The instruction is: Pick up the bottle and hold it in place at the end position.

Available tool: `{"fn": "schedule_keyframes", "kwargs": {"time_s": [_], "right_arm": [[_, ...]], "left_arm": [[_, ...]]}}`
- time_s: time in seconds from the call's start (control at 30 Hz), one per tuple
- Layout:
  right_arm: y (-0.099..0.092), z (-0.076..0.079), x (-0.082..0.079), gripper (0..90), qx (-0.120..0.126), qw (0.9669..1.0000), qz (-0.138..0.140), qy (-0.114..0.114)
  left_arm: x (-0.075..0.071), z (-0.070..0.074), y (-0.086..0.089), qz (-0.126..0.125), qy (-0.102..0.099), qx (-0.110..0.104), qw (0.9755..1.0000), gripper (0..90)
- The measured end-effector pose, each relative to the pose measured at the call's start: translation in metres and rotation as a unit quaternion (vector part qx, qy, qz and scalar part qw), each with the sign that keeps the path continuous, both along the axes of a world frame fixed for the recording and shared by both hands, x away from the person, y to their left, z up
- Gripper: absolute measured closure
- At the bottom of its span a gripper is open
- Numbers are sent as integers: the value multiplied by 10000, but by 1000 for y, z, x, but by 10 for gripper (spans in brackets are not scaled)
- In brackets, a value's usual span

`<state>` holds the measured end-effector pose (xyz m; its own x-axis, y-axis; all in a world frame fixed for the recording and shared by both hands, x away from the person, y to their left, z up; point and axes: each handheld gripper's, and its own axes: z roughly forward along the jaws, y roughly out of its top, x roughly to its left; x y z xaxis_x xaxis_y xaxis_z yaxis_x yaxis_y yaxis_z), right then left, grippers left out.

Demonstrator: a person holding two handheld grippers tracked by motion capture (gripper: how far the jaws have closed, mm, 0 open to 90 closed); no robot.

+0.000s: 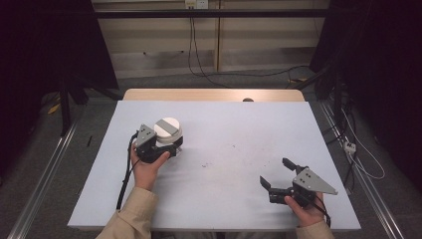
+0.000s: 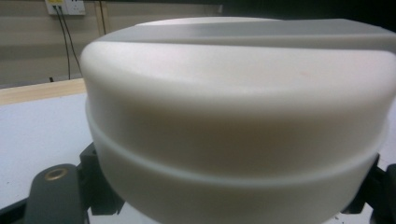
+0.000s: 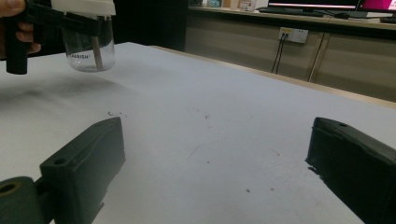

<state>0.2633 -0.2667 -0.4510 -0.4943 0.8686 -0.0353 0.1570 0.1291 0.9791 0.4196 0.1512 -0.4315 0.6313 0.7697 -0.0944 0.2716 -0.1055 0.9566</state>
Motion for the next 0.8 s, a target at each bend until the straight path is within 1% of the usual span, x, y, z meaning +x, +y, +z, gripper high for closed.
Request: {"fn": "schedule_keyframes", "kwargs": {"time_s": [0.1,0.27,0.33,0.4,0.5,0.57,0.6,0.67,0.8], "right_arm": [[0,0,0,36,6,10000,0,12],[-1,0,0,37,12,10000,-12,11],[-2,0,0,37,11,10000,-23,9],[-2,0,0,37,31,10000,-29,17],[-2,0,0,37,32,10000,-28,14],[-2,0,0,37,30,10000,-32,22],[-2,0,0,37,30,10000,-32,22],[-2,0,0,37,31,10000,-27,27],[-2,0,0,37,28,10000,-37,29]], "left_arm": [[2,0,-3,-37,15,50,10000,183],[4,0,-9,-74,31,50,10000,183],[5,0,-11,-128,22,88,9999,183],[6,0,-14,-162,27,67,9998,183],[8,1,-17,-196,28,127,9997,184],[8,1,-20,-215,29,79,9997,183],[9,2,-20,-243,23,108,9996,183],[9,2,-23,-267,38,75,9996,183],[11,1,-26,-306,64,90,9995,184]]}}
